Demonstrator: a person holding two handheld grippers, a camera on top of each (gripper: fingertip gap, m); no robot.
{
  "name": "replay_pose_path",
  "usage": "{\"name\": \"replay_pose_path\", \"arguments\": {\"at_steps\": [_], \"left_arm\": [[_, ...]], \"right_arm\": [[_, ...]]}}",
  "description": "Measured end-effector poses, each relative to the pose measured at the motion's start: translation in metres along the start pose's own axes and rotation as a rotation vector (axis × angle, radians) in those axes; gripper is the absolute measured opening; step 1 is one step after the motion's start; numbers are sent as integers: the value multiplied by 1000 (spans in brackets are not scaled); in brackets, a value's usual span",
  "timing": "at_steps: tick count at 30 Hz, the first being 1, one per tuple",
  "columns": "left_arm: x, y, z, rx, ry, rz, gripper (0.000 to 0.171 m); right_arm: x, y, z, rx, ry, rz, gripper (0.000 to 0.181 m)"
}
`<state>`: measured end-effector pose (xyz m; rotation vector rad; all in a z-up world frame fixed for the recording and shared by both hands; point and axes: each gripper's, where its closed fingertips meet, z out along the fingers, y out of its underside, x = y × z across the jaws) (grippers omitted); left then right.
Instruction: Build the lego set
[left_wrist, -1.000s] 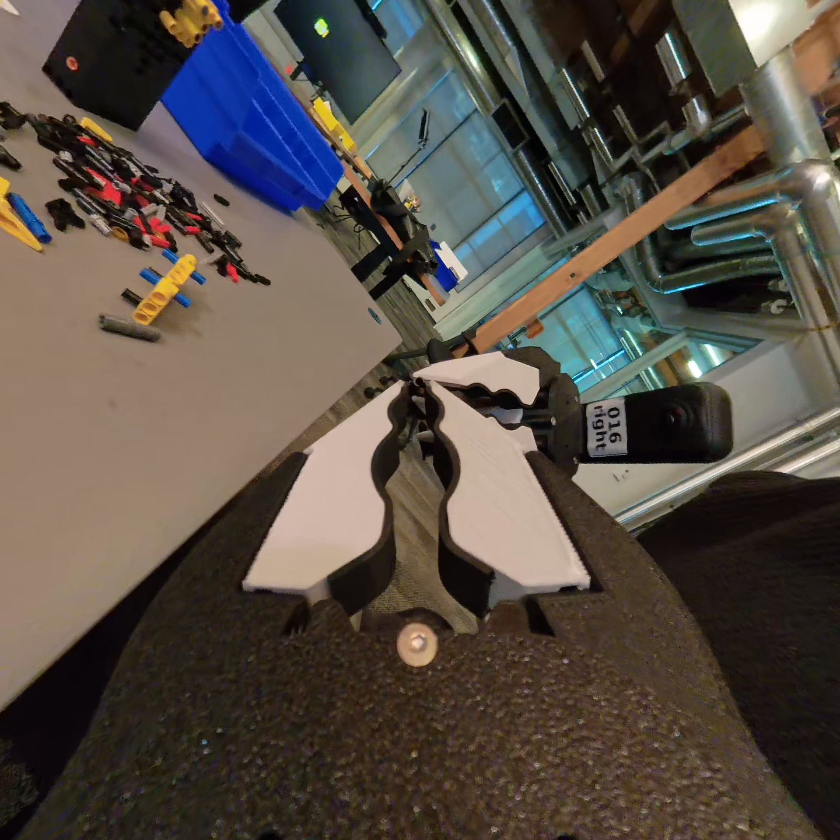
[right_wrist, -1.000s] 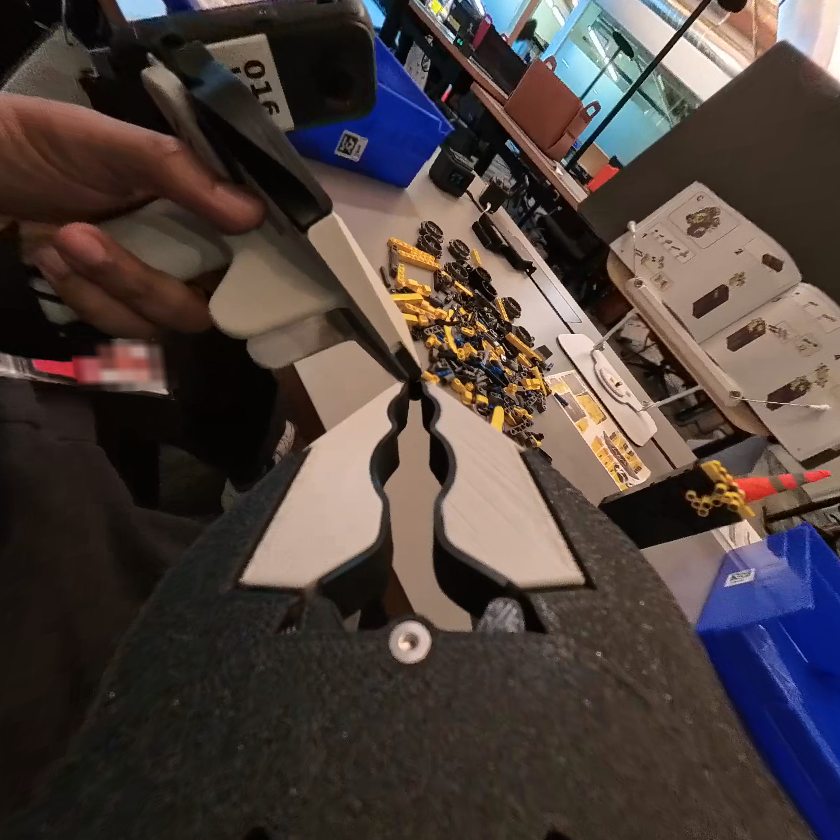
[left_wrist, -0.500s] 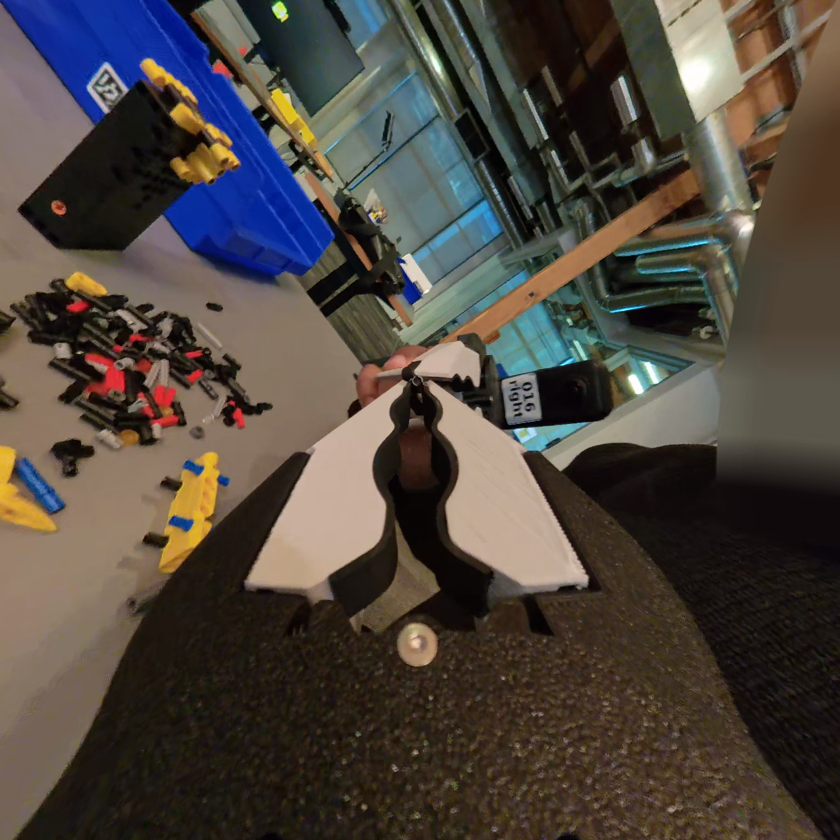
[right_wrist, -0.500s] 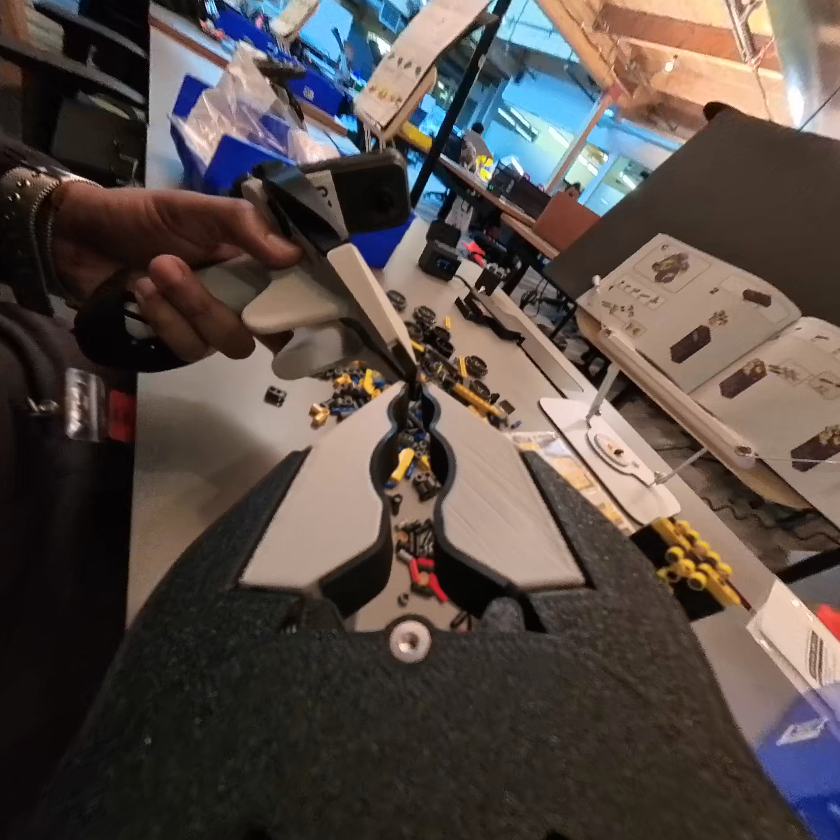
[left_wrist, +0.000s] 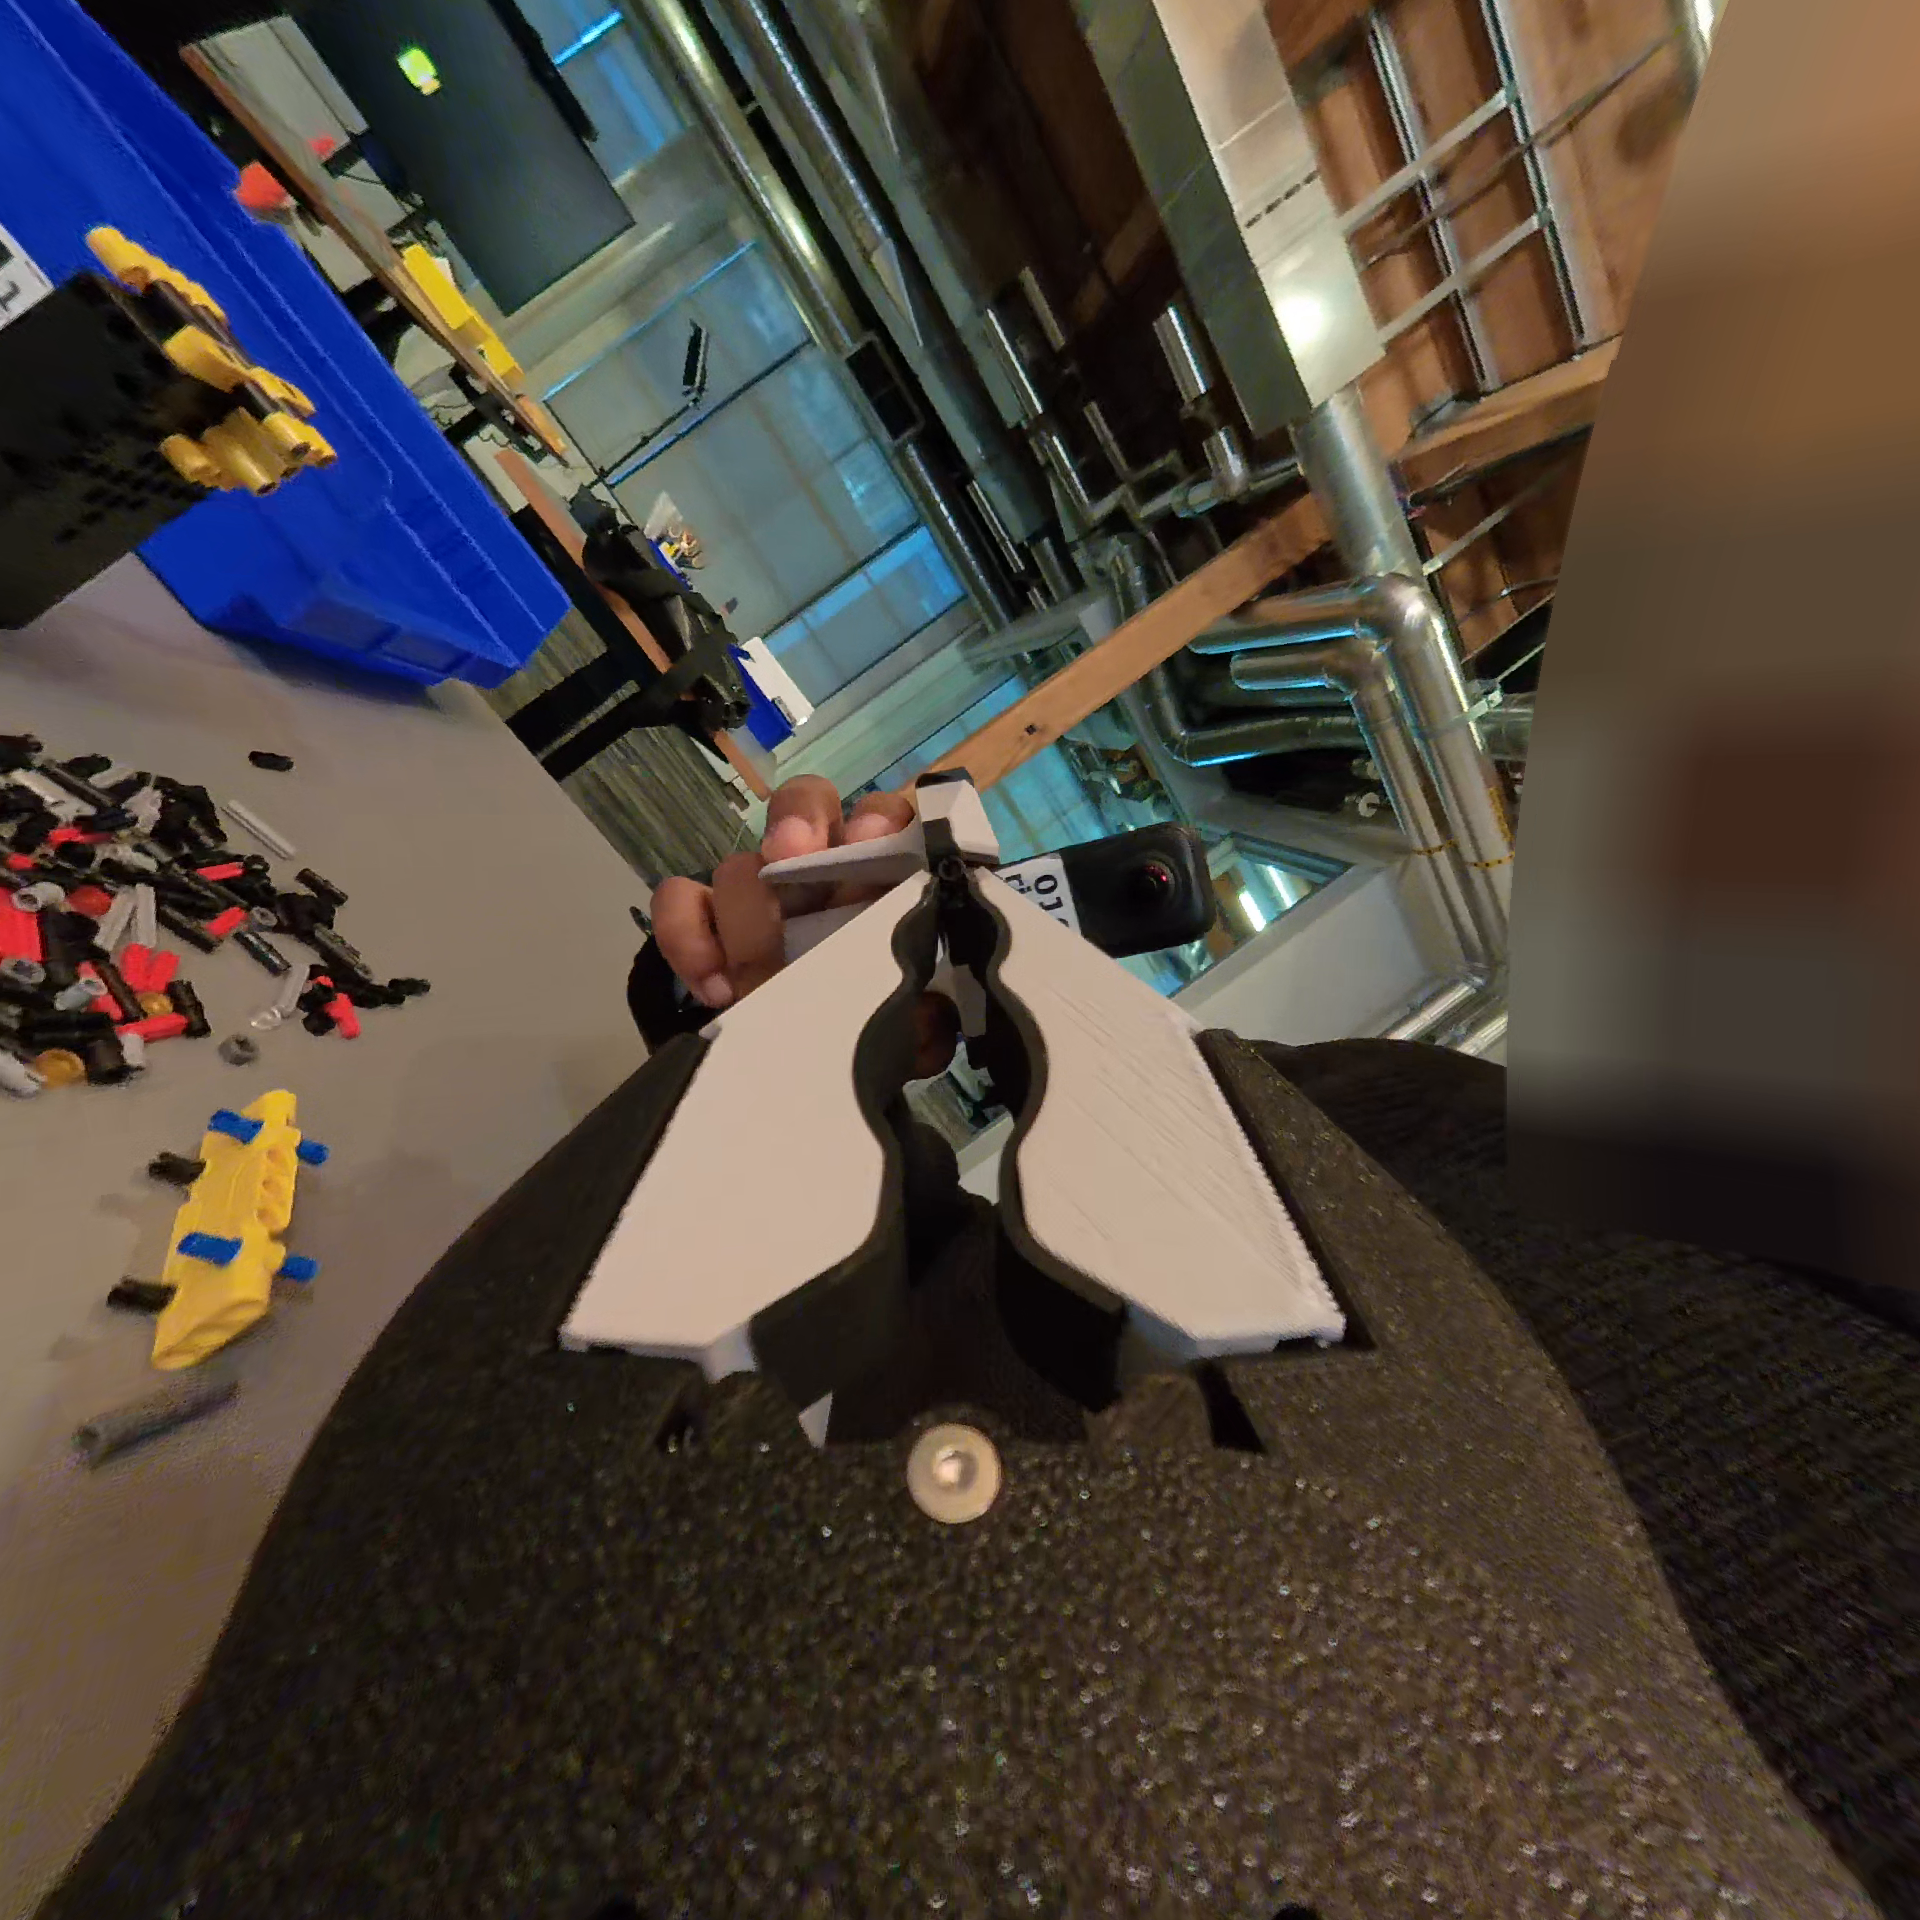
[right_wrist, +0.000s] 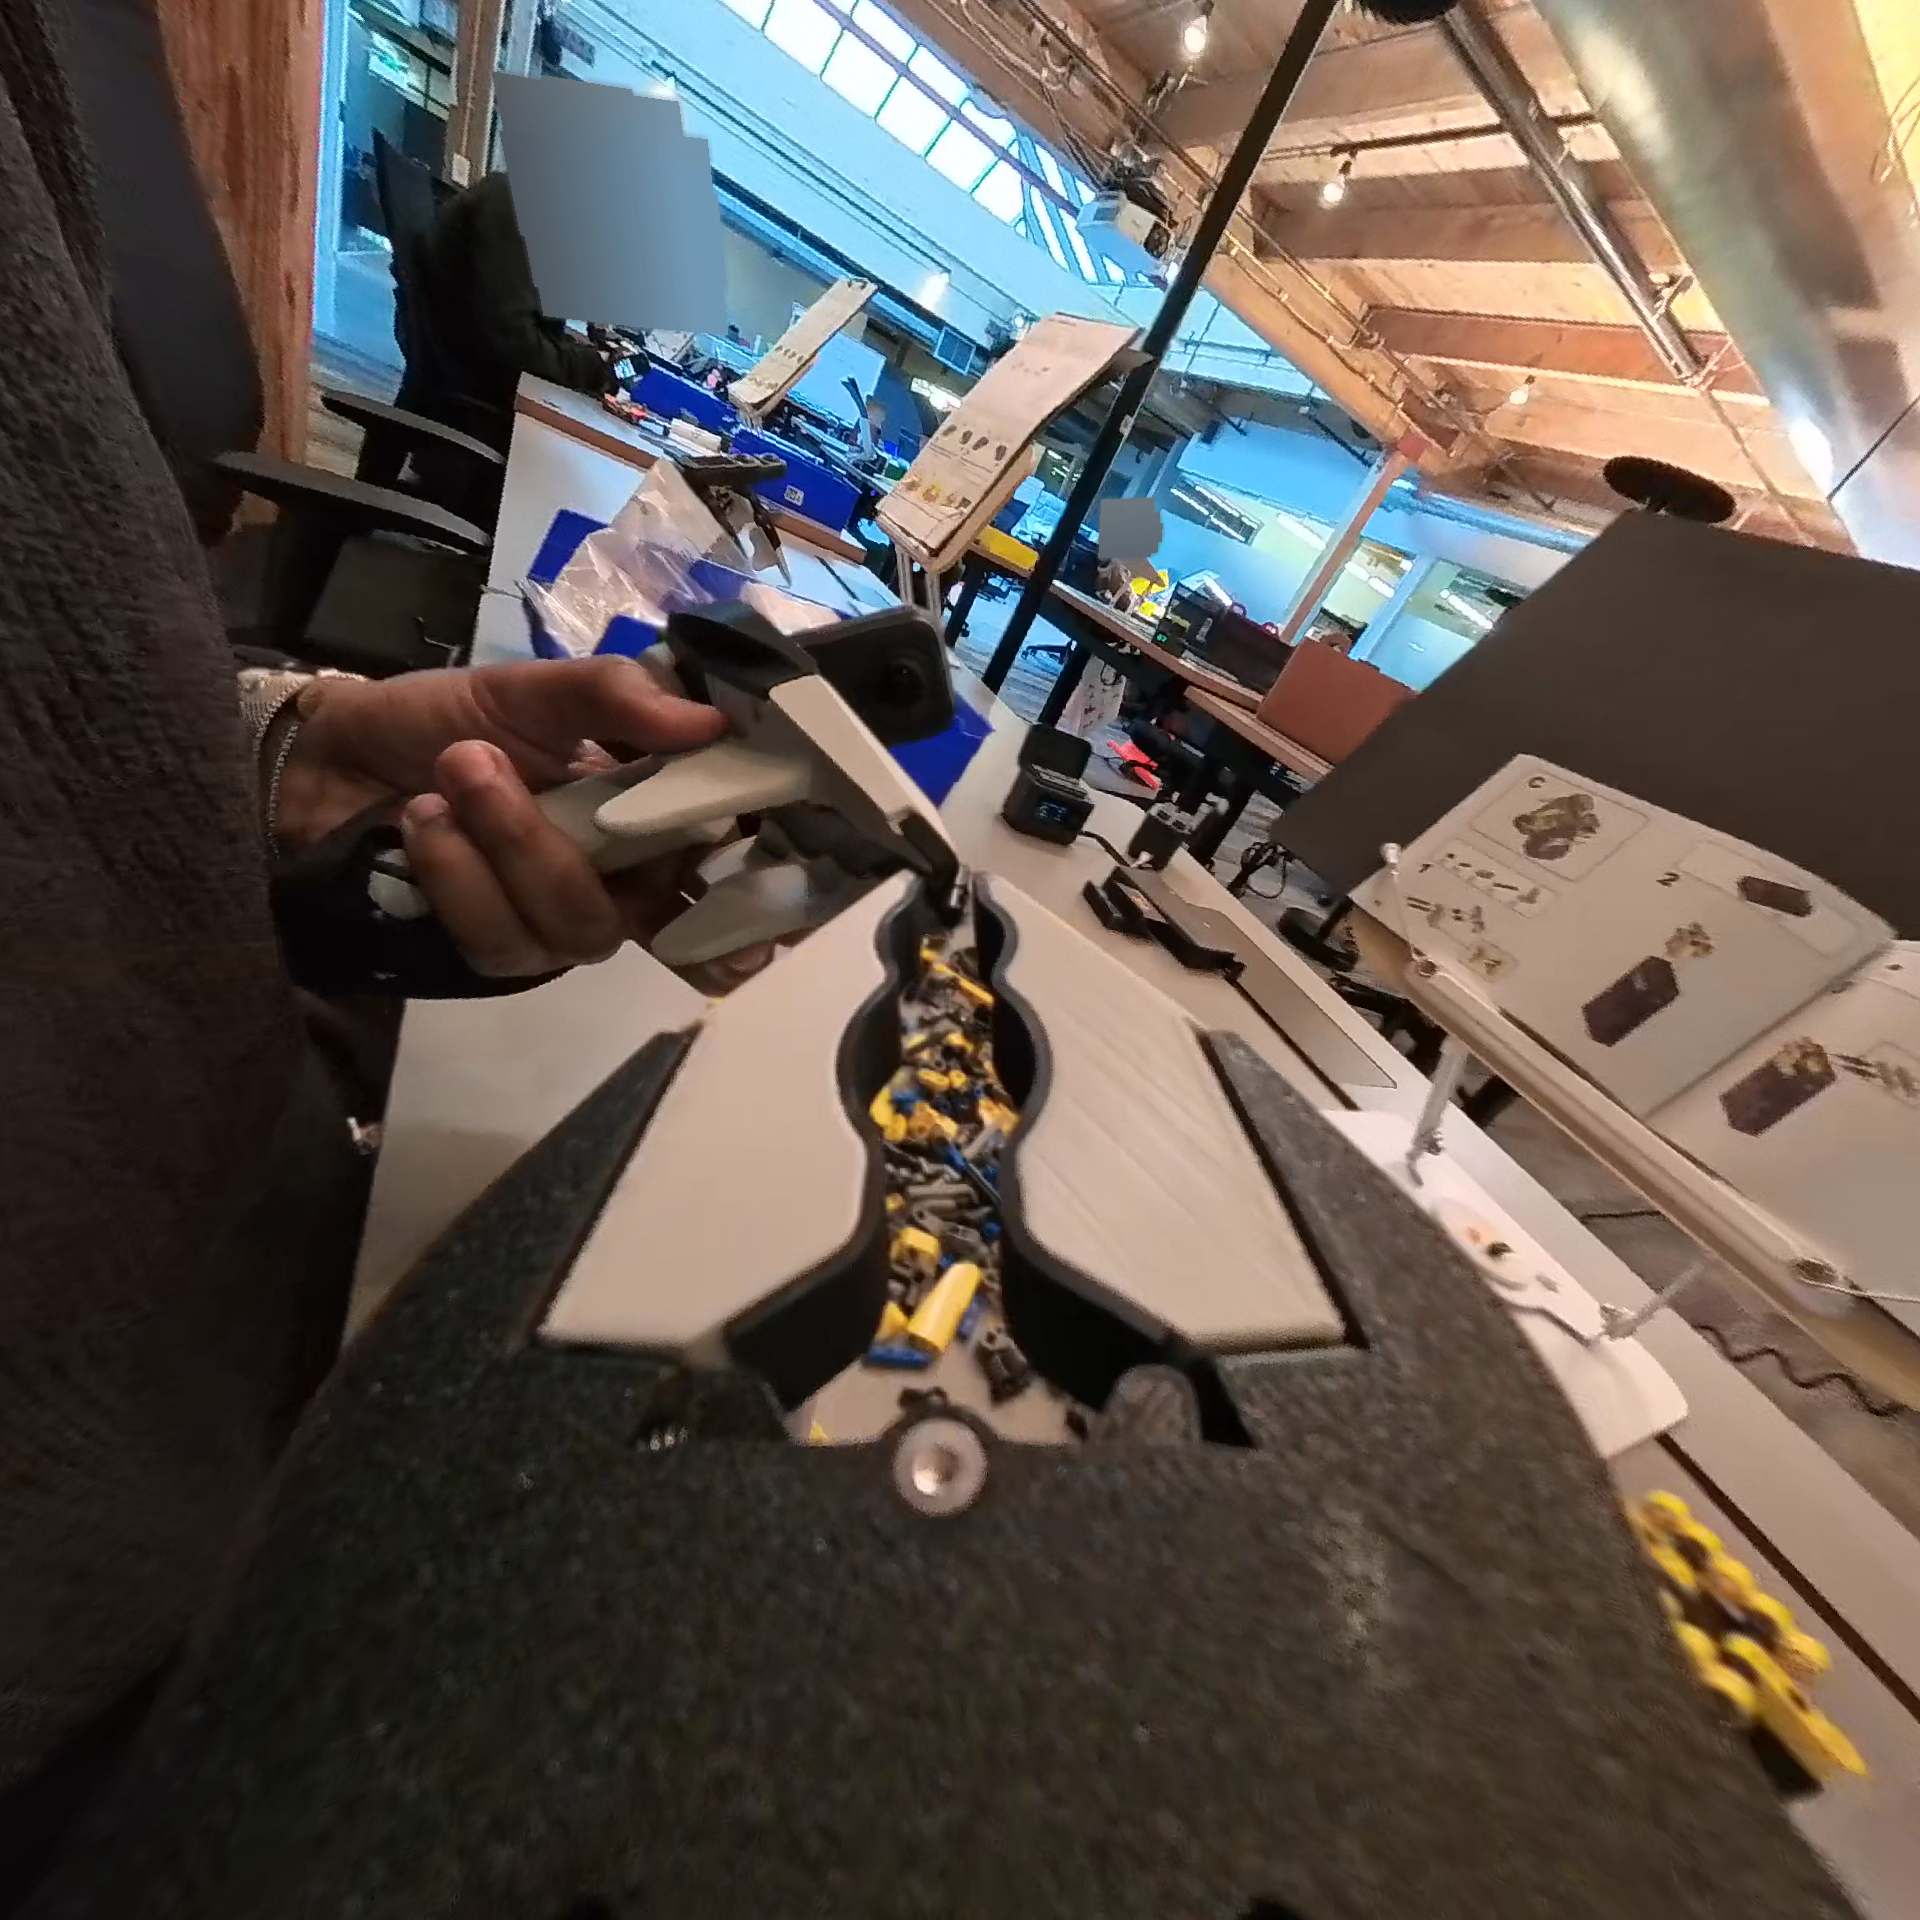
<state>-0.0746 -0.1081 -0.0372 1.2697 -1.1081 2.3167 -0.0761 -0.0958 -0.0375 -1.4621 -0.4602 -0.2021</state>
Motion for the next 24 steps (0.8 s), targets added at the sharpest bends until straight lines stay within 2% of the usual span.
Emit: {"name": "replay_pose_path", "arguments": {"at_steps": [6, 10, 19, 24], "left_arm": [[-7, 18, -13, 57, 29, -145, 3], [-11, 23, -6, 38, 37, -190, 4], [-43, 16, 23, 35, -2, -228, 4], [-66, -2, 37, 78, -71, -190, 3]], "right_arm": [[-21, 11, 1, 28, -4, 93, 10], [-22, 13, -9, 62, 39, 137, 10], [13, 36, -38, 128, 103, 176, 14], [33, 40, -44, 193, 49, 161, 19]]}}
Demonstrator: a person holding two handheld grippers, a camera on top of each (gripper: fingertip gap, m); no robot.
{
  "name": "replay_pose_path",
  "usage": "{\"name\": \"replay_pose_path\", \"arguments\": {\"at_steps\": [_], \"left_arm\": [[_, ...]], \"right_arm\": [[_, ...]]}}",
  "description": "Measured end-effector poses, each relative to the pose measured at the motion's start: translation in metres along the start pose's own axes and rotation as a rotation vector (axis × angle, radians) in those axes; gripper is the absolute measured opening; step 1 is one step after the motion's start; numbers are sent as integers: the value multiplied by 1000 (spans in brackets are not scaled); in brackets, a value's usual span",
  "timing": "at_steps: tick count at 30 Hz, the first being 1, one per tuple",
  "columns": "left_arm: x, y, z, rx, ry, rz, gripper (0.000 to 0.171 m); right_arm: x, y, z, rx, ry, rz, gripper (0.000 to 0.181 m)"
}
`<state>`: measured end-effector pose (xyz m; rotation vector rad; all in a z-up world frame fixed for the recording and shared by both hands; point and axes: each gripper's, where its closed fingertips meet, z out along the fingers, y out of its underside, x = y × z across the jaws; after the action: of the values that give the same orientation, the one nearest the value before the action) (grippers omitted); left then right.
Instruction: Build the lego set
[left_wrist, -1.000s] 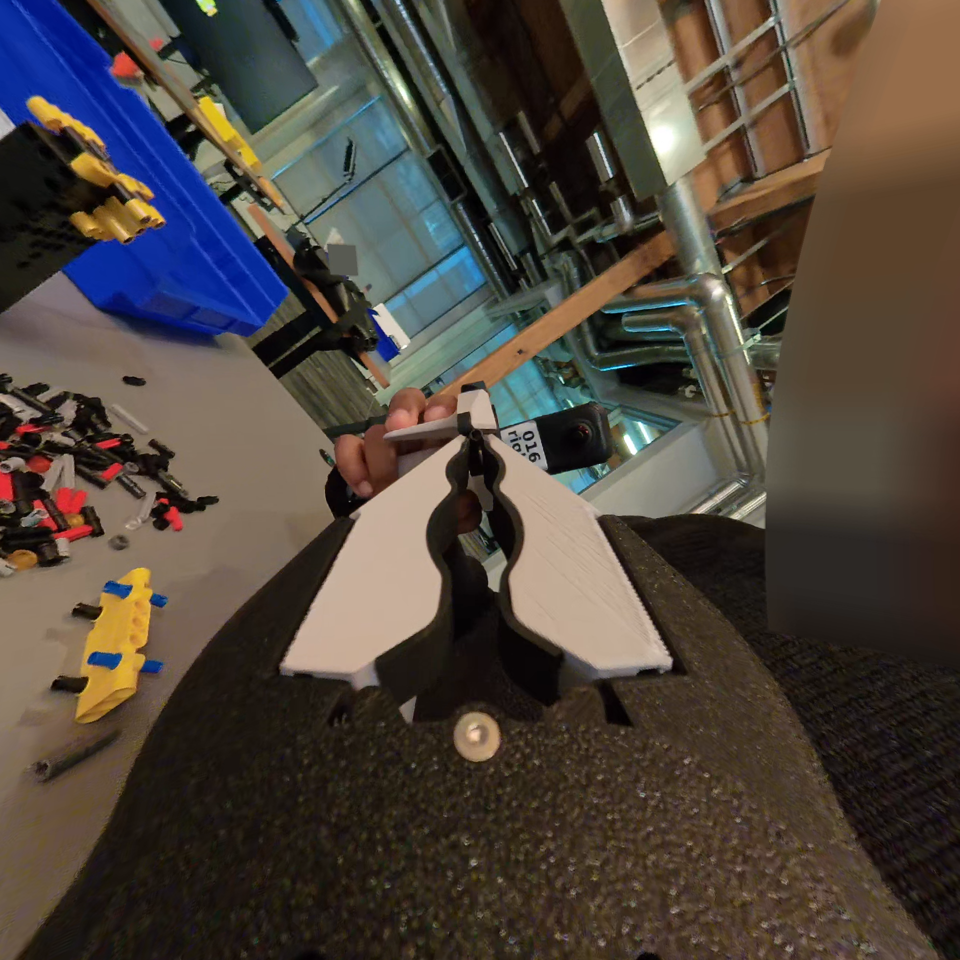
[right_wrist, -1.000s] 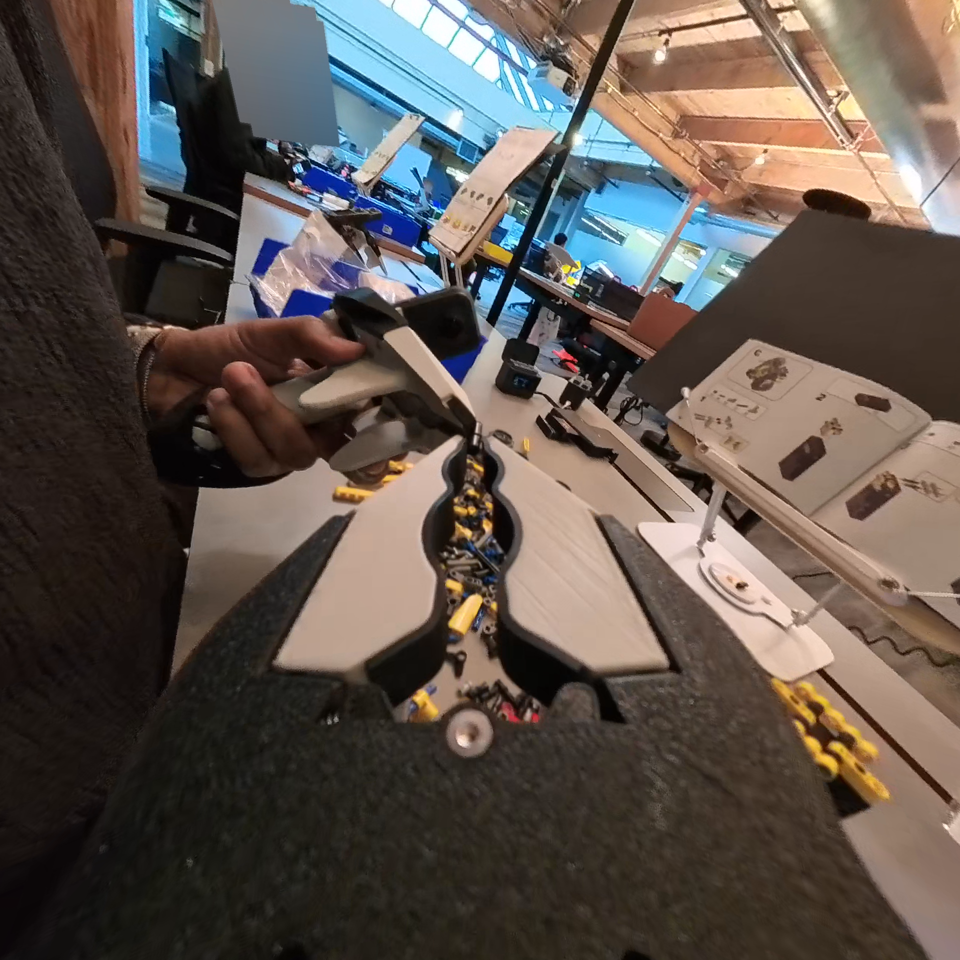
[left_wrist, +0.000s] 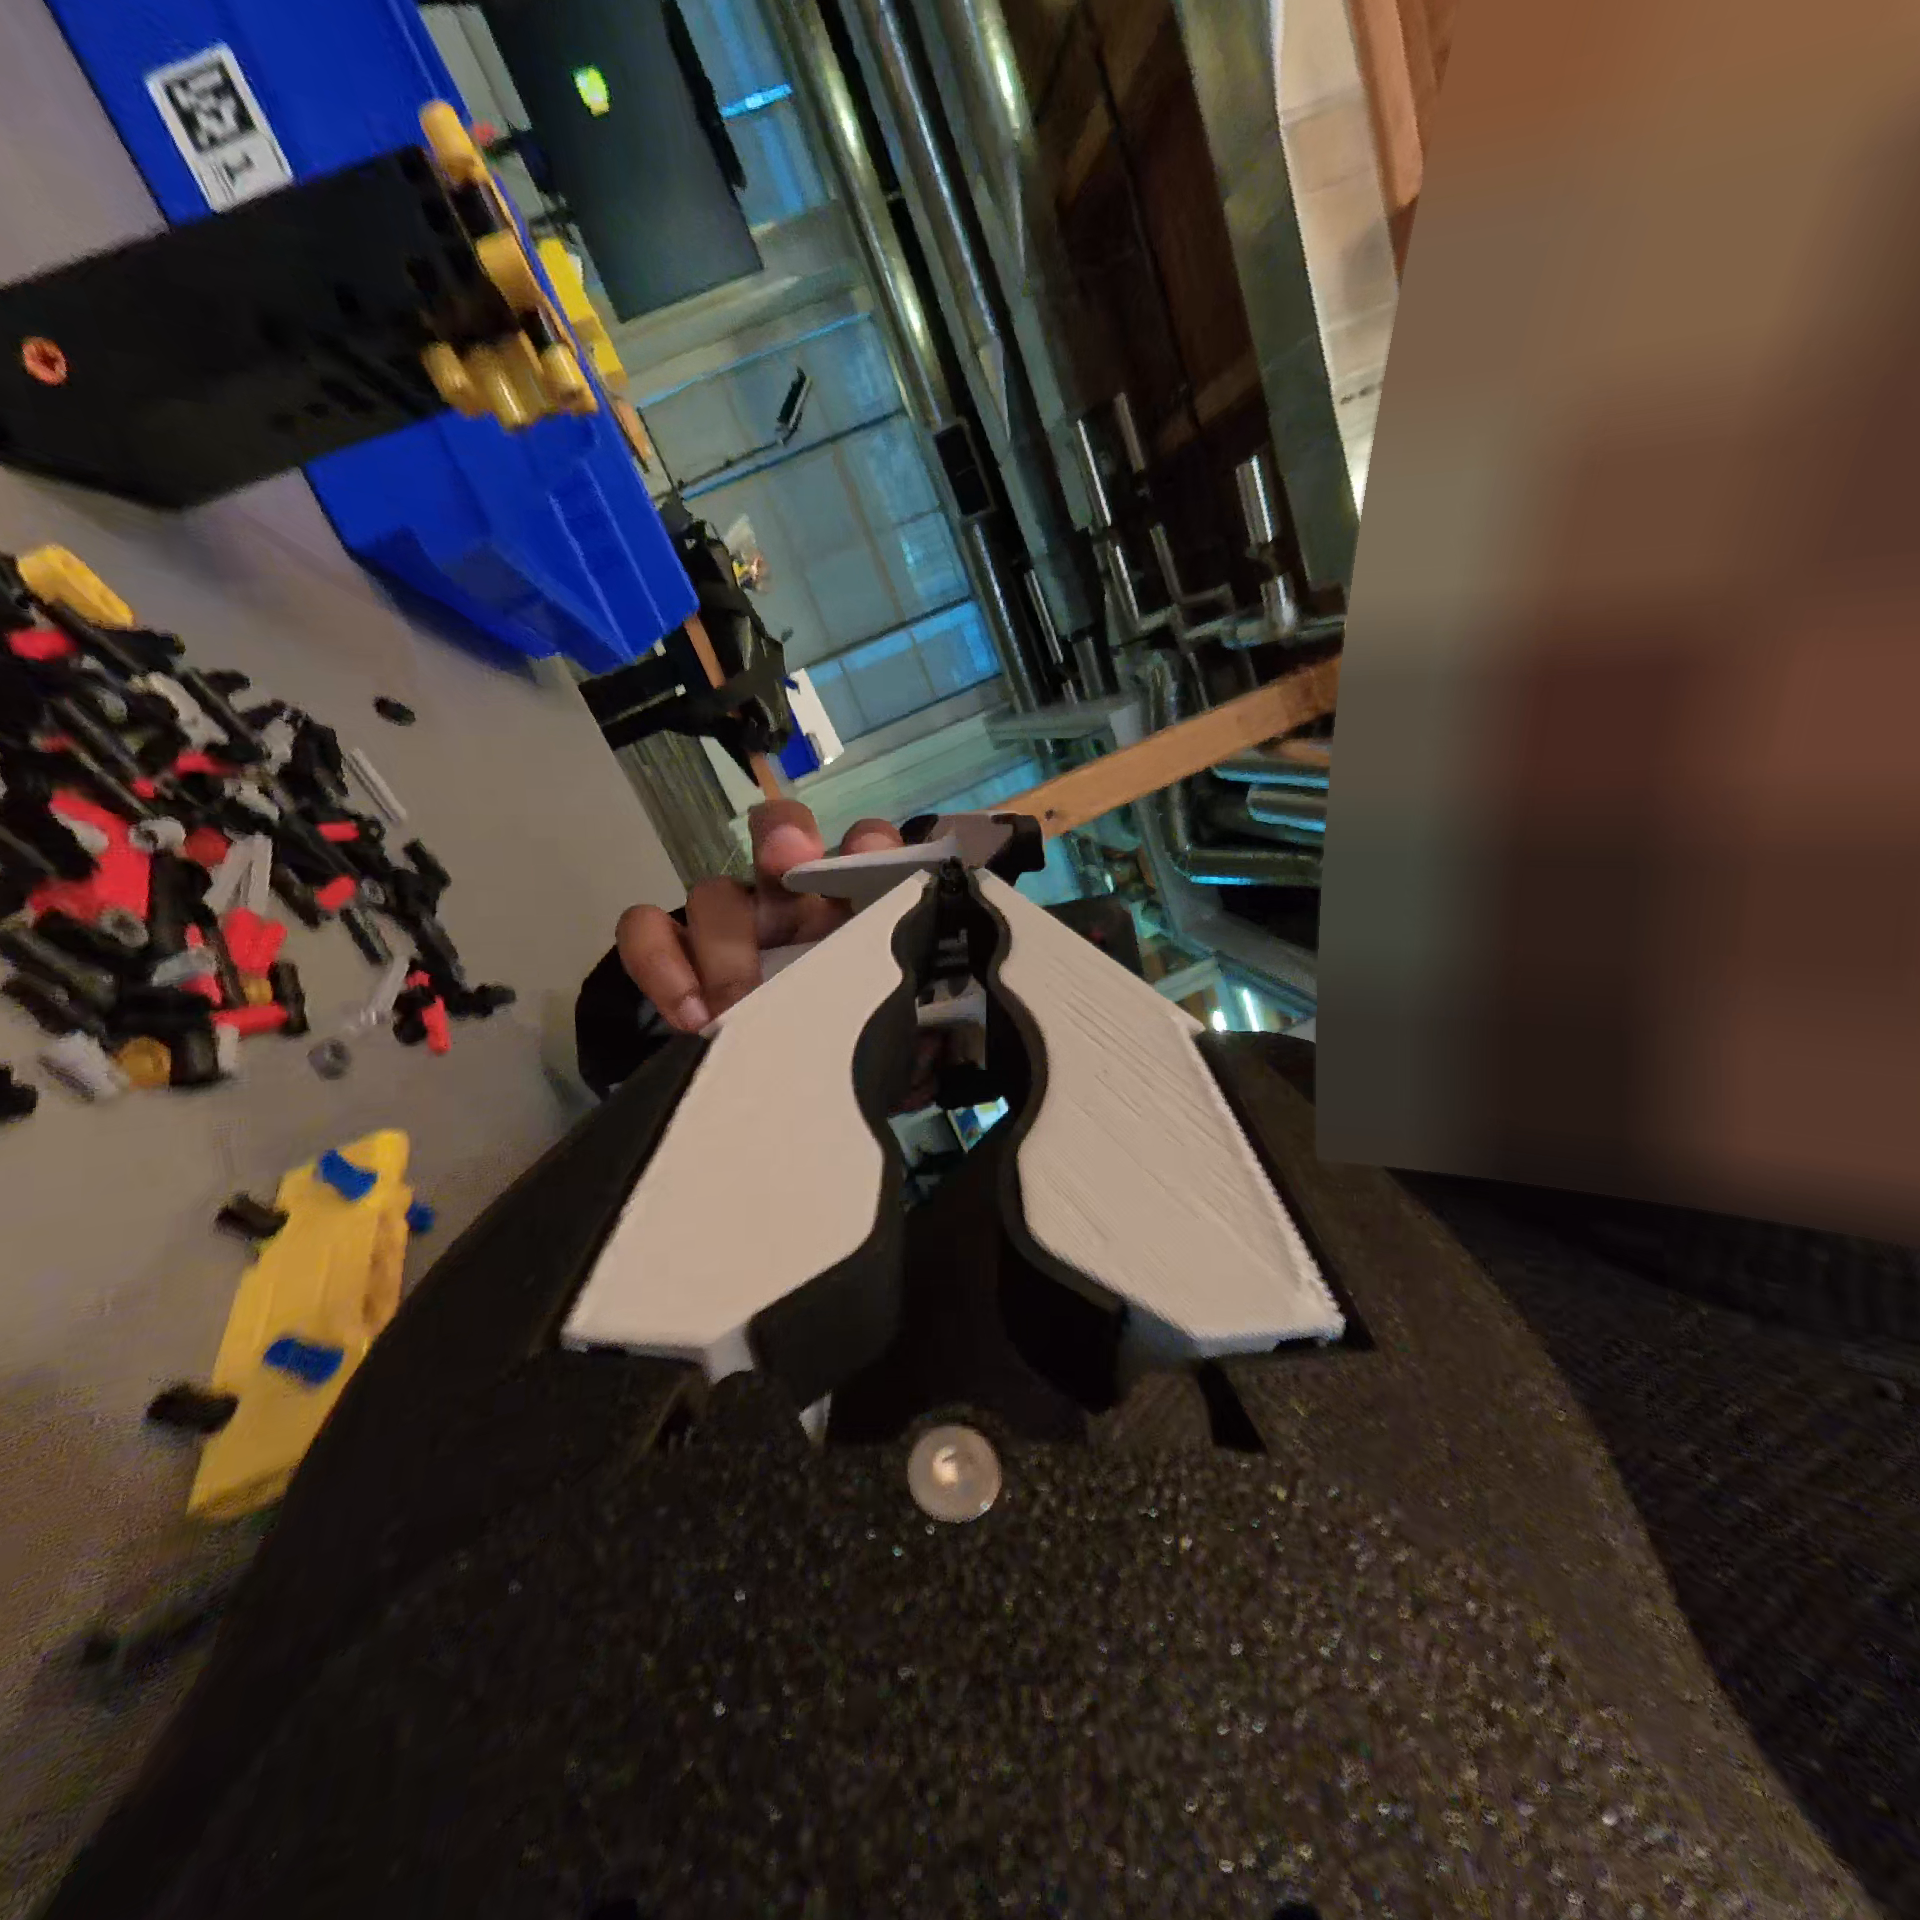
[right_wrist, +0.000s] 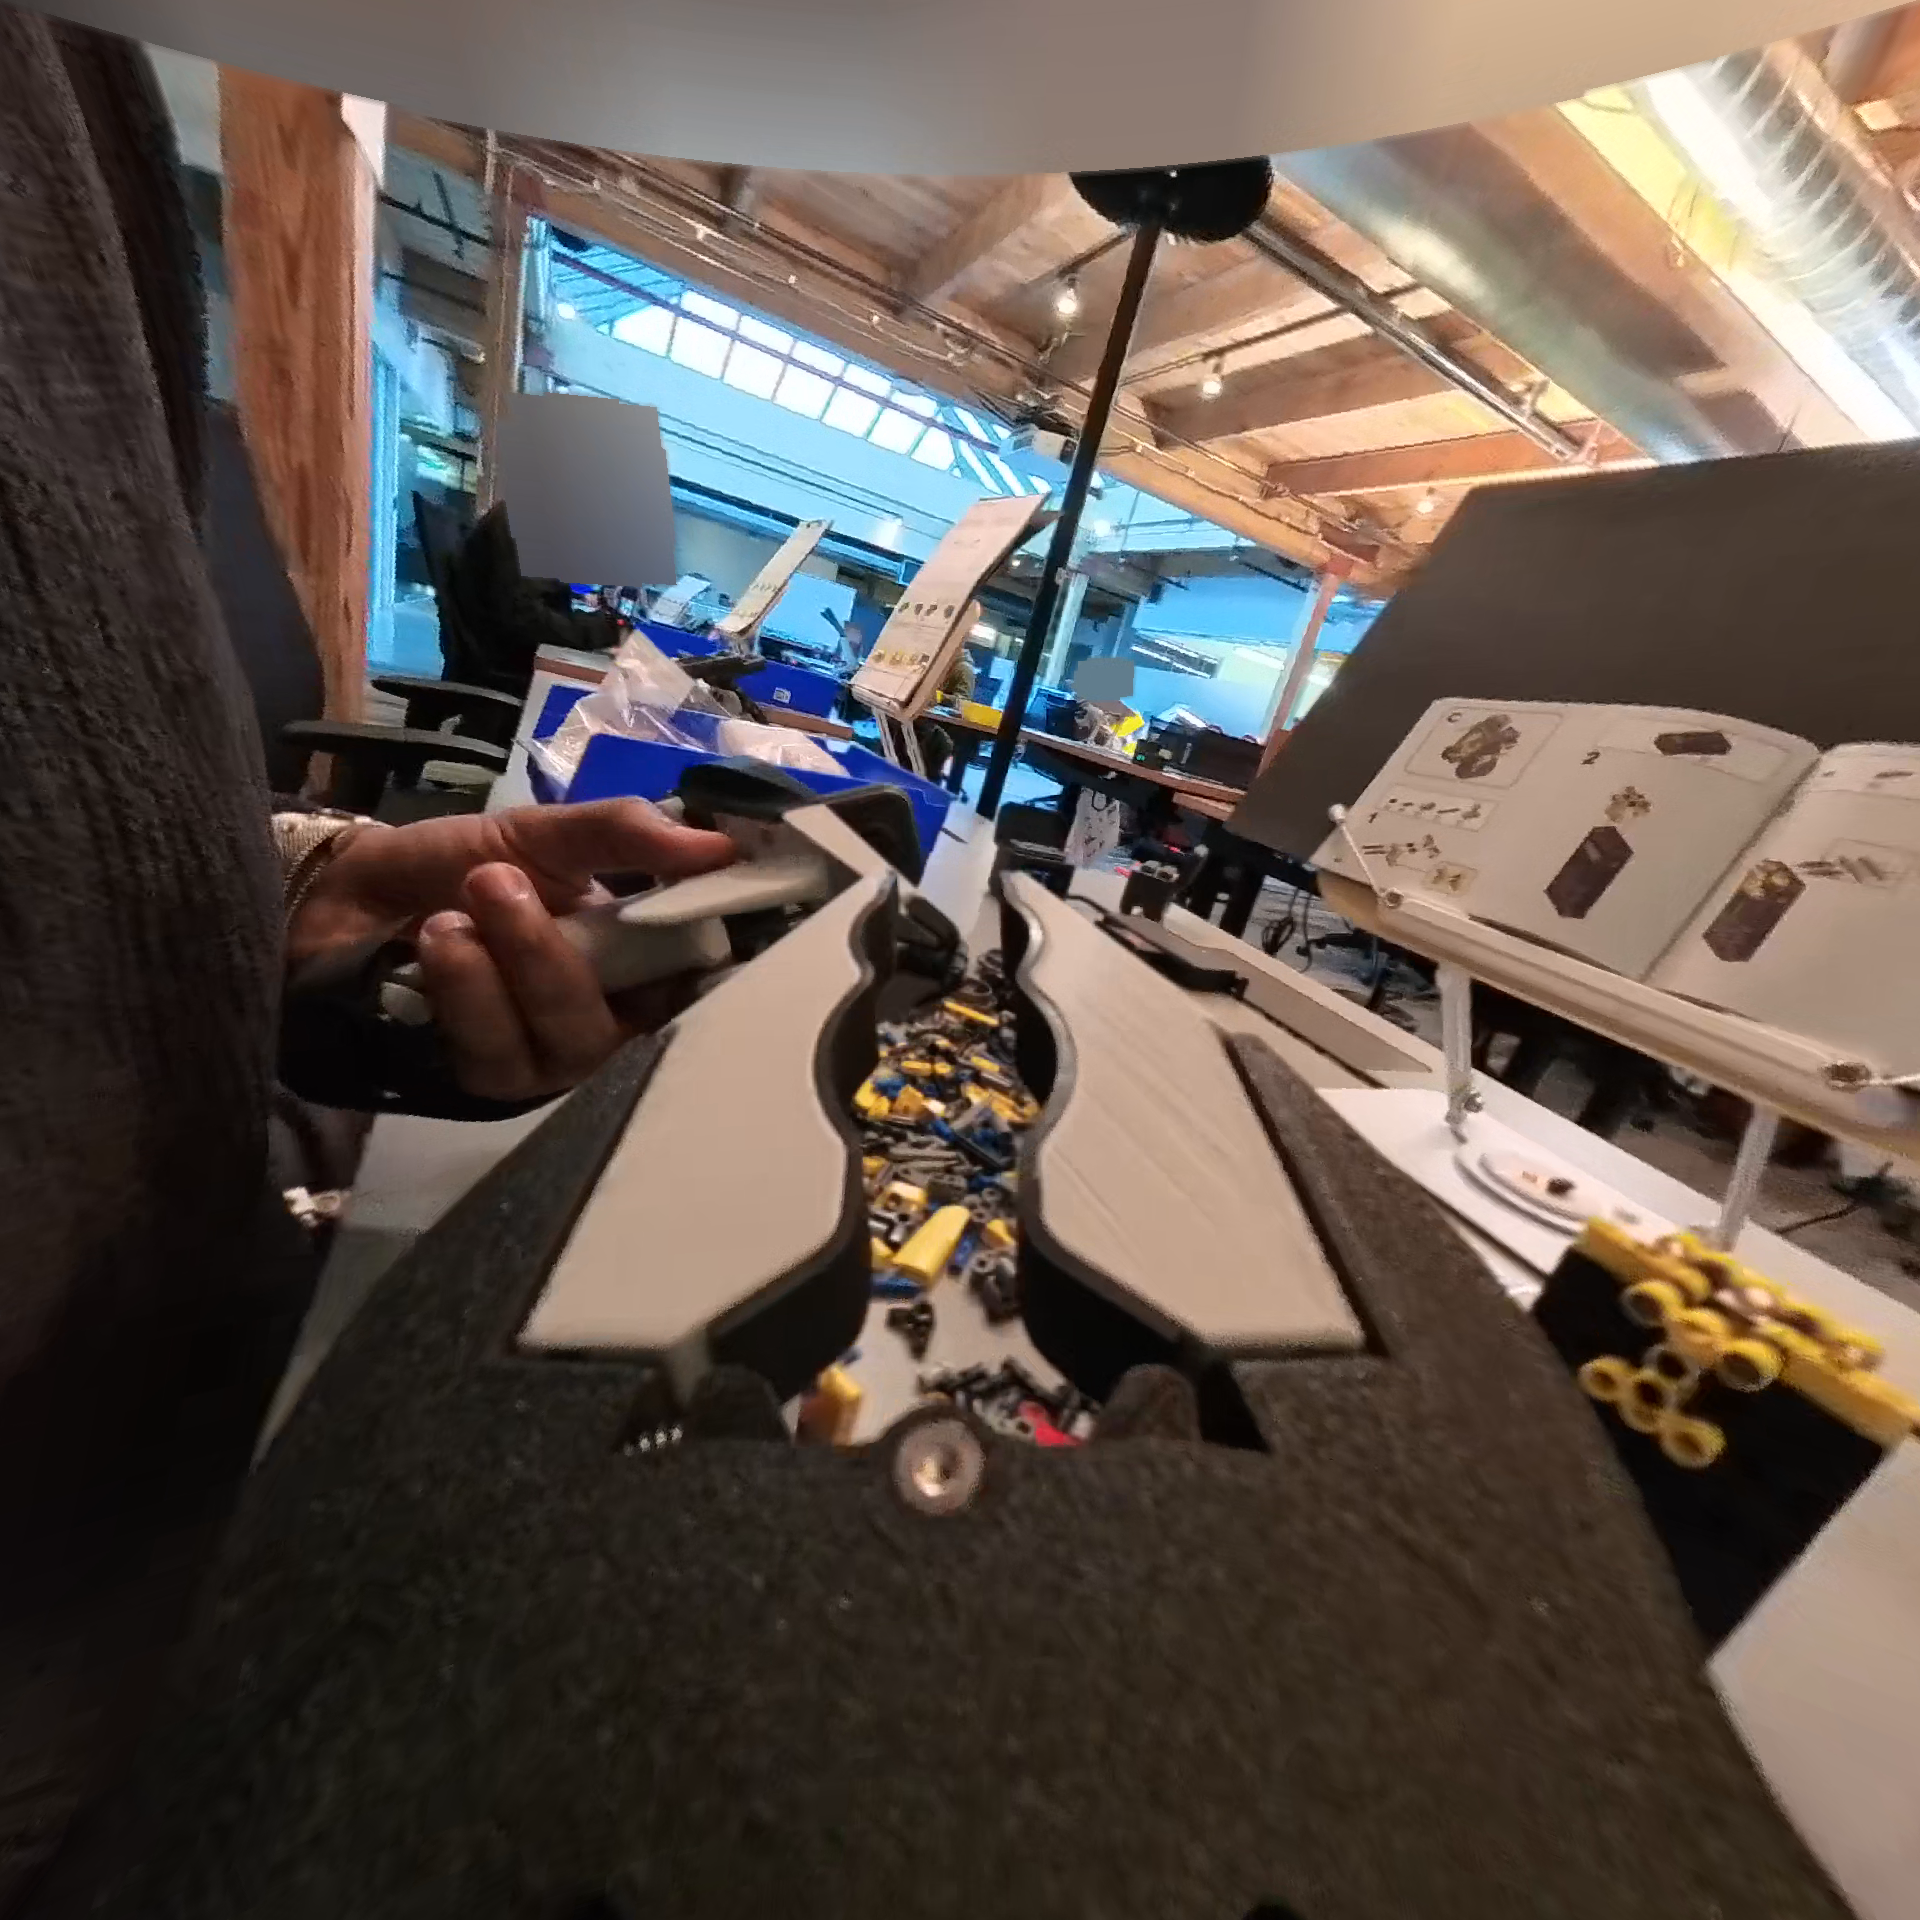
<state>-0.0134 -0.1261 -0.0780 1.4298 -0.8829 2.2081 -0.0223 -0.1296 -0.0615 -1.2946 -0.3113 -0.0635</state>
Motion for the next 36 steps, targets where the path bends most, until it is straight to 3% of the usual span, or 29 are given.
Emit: {"name": "replay_pose_path", "arguments": {"at_steps": [4, 8, 16, 20, 24, 36], "left_arm": [[-3, -19, 12, 63, -17, 33, 3], [6, -20, 16, 93, 32, 41, 4], [18, 8, 27, 3, 161, -27, 3], [21, 28, 27, -60, 172, -64, 3], [21, 30, 17, -38, 167, -82, 3], [17, 26, 13, -40, 140, -53, 4]], "right_arm": [[30, 7, -1, -44, 33, -25, 24], [50, 0, -13, -21, 95, 82, 24], [7, 1, -25, -153, 38, -72, 27], [-4, -10, -27, -119, 14, -80, 26], [-8, -15, -26, -63, 10, -80, 16], [-8, -1, -16, -138, -85, -113, 7]]}}
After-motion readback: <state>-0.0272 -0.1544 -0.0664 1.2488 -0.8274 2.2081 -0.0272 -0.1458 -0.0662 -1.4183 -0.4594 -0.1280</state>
